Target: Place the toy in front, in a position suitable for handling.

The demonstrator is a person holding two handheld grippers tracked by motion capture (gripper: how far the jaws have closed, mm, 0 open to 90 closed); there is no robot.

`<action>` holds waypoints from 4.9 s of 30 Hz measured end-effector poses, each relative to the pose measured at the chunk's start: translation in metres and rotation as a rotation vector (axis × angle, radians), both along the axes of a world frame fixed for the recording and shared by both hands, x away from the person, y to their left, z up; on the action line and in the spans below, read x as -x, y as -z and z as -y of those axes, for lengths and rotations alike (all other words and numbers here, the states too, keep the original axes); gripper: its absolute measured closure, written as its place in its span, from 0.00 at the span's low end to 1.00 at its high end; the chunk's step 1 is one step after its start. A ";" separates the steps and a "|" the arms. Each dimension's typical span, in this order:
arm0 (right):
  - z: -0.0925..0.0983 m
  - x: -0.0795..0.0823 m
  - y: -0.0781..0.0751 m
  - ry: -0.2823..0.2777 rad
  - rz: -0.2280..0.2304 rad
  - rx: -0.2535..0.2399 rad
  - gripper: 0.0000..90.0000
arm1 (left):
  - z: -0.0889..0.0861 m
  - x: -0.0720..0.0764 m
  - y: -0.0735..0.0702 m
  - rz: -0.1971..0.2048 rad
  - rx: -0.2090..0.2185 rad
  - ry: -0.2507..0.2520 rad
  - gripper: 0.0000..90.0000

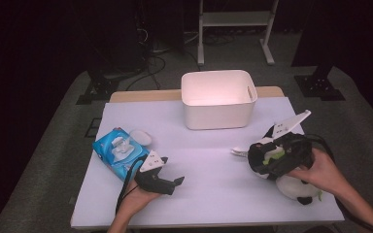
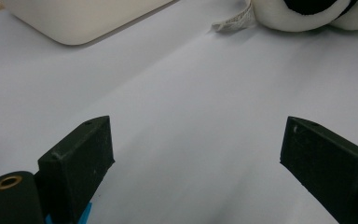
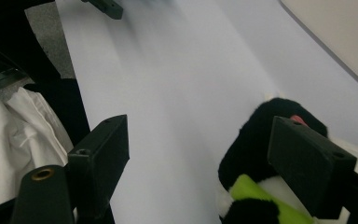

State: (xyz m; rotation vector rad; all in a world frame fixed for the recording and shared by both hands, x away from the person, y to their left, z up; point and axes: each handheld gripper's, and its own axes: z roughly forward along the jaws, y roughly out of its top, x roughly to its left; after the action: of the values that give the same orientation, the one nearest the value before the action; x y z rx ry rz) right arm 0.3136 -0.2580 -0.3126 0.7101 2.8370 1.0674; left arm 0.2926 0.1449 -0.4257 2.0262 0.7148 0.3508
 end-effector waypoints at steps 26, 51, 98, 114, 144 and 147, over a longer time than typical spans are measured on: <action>0.068 -0.009 -0.008 0.134 0.014 0.060 0.23 | 0.002 0.000 0.001 0.002 -0.013 0.000 0.09; 0.101 -0.020 0.011 0.182 -0.026 0.072 0.39 | 0.004 0.000 0.003 -0.007 -0.018 0.002 0.09; 0.051 -0.019 -0.029 -0.048 0.052 0.031 0.84 | 0.003 0.000 0.003 -0.007 -0.020 -0.004 0.09; -0.025 -0.036 -0.037 -0.202 0.060 0.041 0.84 | 0.005 0.002 0.003 -0.007 -0.021 0.012 0.09; -0.113 -0.056 0.005 -0.399 -0.048 0.031 0.82 | 0.013 0.008 0.002 -0.036 -0.067 0.127 0.09; -0.110 -0.056 0.002 -0.382 -0.052 0.018 0.75 | 0.014 0.008 0.001 -0.034 -0.071 0.135 0.09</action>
State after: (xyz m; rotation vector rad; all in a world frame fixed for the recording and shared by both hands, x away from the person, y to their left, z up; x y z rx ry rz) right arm 0.3696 -0.1484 -0.3150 0.1955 3.1010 1.0719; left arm 0.2843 0.1312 -0.4265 2.1395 0.5897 0.2677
